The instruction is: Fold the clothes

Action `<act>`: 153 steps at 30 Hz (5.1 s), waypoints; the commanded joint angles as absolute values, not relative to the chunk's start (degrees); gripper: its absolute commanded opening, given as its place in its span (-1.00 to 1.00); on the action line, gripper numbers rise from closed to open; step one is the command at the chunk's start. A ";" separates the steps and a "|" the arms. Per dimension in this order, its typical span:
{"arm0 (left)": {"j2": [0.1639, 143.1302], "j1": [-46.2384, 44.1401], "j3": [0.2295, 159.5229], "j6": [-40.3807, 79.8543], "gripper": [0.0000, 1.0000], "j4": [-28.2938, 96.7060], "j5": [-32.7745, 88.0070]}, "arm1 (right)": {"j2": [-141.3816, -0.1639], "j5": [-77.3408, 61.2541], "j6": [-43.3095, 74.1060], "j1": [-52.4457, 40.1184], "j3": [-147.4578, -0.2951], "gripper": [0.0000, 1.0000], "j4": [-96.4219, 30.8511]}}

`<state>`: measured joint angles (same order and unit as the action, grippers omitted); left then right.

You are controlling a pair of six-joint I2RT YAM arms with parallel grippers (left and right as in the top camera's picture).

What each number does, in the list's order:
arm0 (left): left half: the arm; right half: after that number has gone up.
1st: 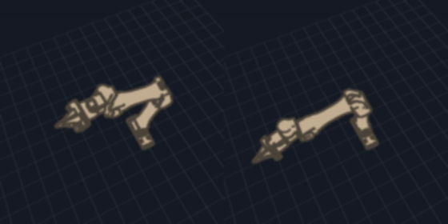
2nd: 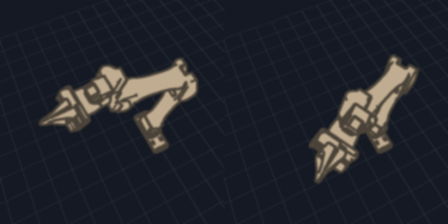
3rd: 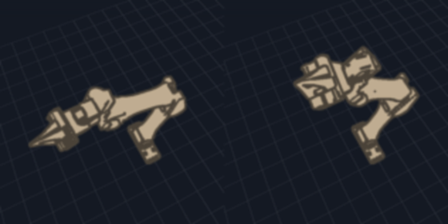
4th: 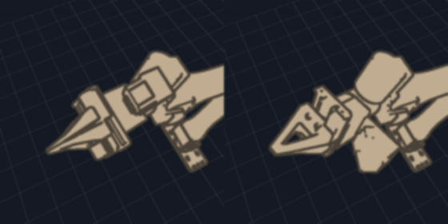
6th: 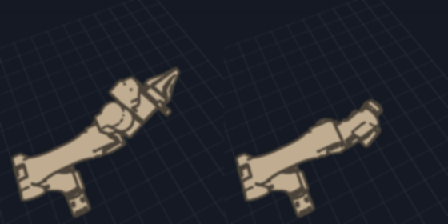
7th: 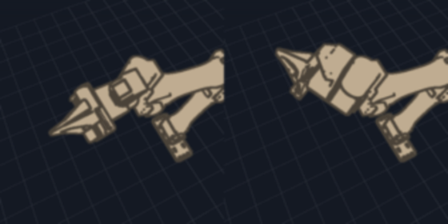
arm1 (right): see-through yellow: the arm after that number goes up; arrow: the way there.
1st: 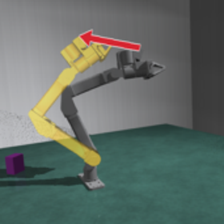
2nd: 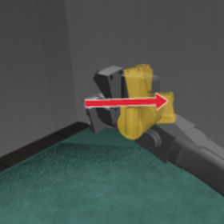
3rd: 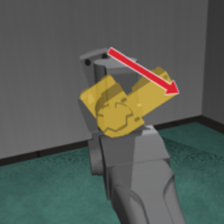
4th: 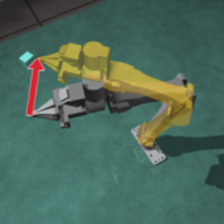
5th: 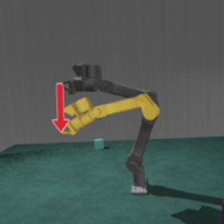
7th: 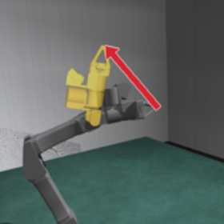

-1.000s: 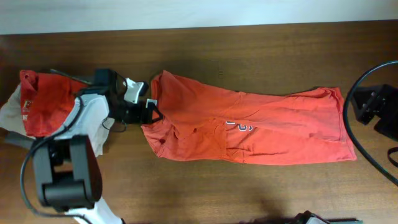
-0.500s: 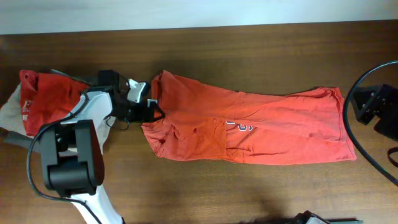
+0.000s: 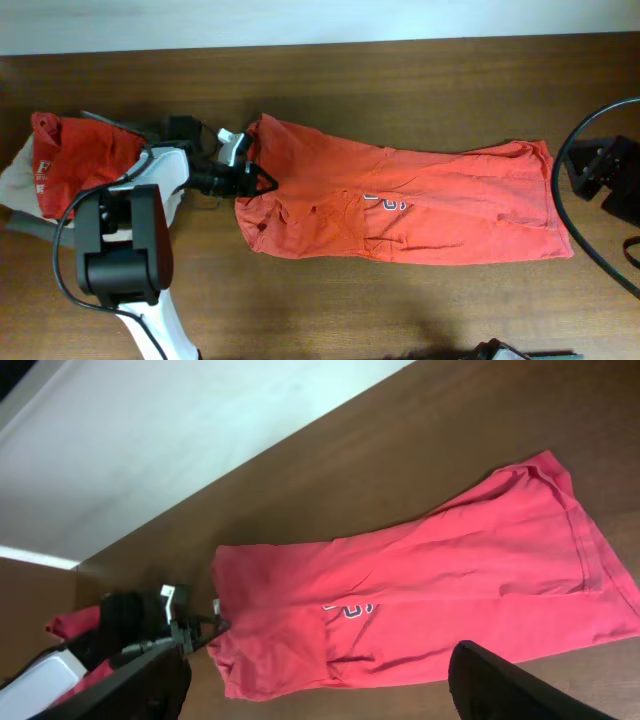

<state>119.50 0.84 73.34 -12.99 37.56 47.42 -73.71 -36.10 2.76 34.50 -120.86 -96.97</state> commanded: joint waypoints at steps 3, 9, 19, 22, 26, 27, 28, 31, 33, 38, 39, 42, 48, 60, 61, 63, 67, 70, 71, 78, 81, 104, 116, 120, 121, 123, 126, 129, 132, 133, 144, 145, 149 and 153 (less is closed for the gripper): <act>122.48 -0.38 71.37 -11.00 -0.16 36.80 46.11 | -73.47 -36.69 1.96 34.39 -120.81 0.75 -97.30; 122.45 -0.38 71.40 -6.09 -0.96 34.48 46.11 | -73.47 -36.67 1.96 34.39 -120.81 0.75 -97.30; 113.56 1.72 72.16 0.80 -0.99 39.75 34.87 | -73.47 -36.69 1.98 34.39 -120.81 0.75 -97.30; 107.24 2.68 72.16 2.09 -0.99 41.67 29.65 | -73.47 -36.69 1.98 34.39 -120.81 0.75 -97.32; 99.07 3.05 72.16 2.37 -0.99 44.07 24.01 | -73.47 -36.69 1.98 34.39 -120.81 0.75 -97.30; 97.14 3.05 72.16 2.39 -0.99 44.71 22.59 | -73.47 -36.69 1.98 34.39 -120.81 0.75 -97.30; 95.44 3.05 72.18 2.39 -0.99 45.23 21.69 | -73.47 -36.69 1.98 34.39 -120.81 0.75 -97.30; 91.59 3.01 72.44 2.37 -0.99 46.59 21.15 | -73.47 -36.69 1.98 34.39 -120.81 0.75 -97.30; 89.73 2.66 73.12 2.37 -0.99 48.05 21.10 | -73.47 -36.69 1.98 34.39 -120.81 0.75 -97.30; 88.09 -5.65 76.69 3.92 -0.99 51.77 13.47 | -73.47 -36.71 1.98 34.39 -120.81 0.75 -97.30; 88.09 -7.75 77.12 4.62 -0.99 51.79 11.46 | -73.47 -36.69 1.98 34.39 -120.81 0.75 -97.30; 88.09 -15.09 78.43 7.25 -0.99 51.66 3.66 | -73.47 -36.71 1.98 34.39 -120.81 0.75 -97.30; 88.99 -29.06 79.29 11.60 -0.99 49.25 -9.15 | -73.47 -36.69 1.98 34.39 -120.81 0.75 -97.30; 106.06 -42.70 79.94 11.70 -0.99 34.33 -15.29 | -73.32 -36.91 1.98 34.39 -120.81 0.75 -97.32; 107.46 -43.13 80.25 11.51 -0.99 33.65 -15.38 | -73.30 -36.91 1.98 34.39 -120.81 0.75 -97.32; 110.24 -43.99 81.41 10.52 -0.90 33.19 -15.46 | -73.23 -36.91 1.98 34.39 -120.81 0.75 -97.32; 112.62 -45.91 83.72 7.09 -0.16 33.71 -15.51 | -72.93 -36.88 1.96 34.39 -120.81 0.75 -97.32; 112.36 -47.42 86.70 6.55 0.18 37.06 -18.76 | -72.71 -36.88 1.96 34.39 -120.81 0.75 -97.32; 112.36 -47.75 88.55 6.57 0.35 39.09 -19.68 | -72.66 -36.88 1.96 34.39 -120.81 0.75 -97.32; 112.36 -46.57 102.98 11.88 0.73 56.29 -21.98 | -72.66 -36.86 1.93 34.39 -120.81 0.75 -97.32; 112.36 -42.72 104.03 22.20 0.73 64.03 -21.87 | -72.66 -36.84 1.93 34.39 -120.81 0.75 -97.32; 112.66 -23.59 81.54 13.13 -0.46 46.63 20.45 | -72.69 -36.86 1.96 34.39 -120.81 0.75 -97.30; 112.64 -27.27 89.80 22.72 -0.99 44.16 23.11 | -72.69 -36.86 1.96 34.39 -120.81 0.75 -97.30; 112.75 -28.69 89.93 29.61 -0.99 38.79 22.13 | -72.69 -36.84 1.96 34.39 -120.81 0.75 -97.32; 112.81 -29.26 89.93 30.79 -0.97 37.69 21.15 | -72.69 -36.84 1.96 34.39 -120.81 0.75 -97.30; 112.92 -30.41 89.93 31.51 -0.73 36.27 19.57 | -72.69 -36.84 1.96 34.39 -120.81 0.76 -97.30; 112.92 -32.38 89.93 32.12 -0.12 35.11 16.38 | -72.69 -36.84 1.96 34.39 -120.81 0.76 -97.30; 112.92 -33.69 89.93 31.75 -0.06 32.88 11.07 | -72.69 -36.84 1.96 34.39 -120.81 0.76 -97.32; 112.92 -33.82 89.95 28.71 -0.06 30.83 7.70 | -72.69 -36.86 1.96 34.39 -120.81 0.76 -97.30; 112.92 -33.80 89.95 27.27 -0.04 30.52 6.90 | -72.69 -36.84 1.96 34.39 -120.81 0.76 -97.30; 112.88 -30.83 96.90 18.31 0.53 33.82 5.82 | -72.69 -36.86 1.93 34.39 -120.81 0.76 -97.30; 112.88 -30.61 97.56 18.33 0.52 33.01 6.57 | -72.69 -36.86 1.93 34.39 -120.81 0.76 -97.30; 112.92 -30.61 98.04 18.37 0.48 28.12 7.66 | -72.69 -36.84 1.93 34.39 -120.81 0.75 -97.30; 112.79 -30.15 98.45 18.28 0.41 32.77 6.59 | -72.69 -36.84 1.93 34.39 -120.81 0.76 -97.32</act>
<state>112.95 -30.46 97.38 19.42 28.84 6.61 -73.28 -36.12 2.74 34.50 -120.84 -96.97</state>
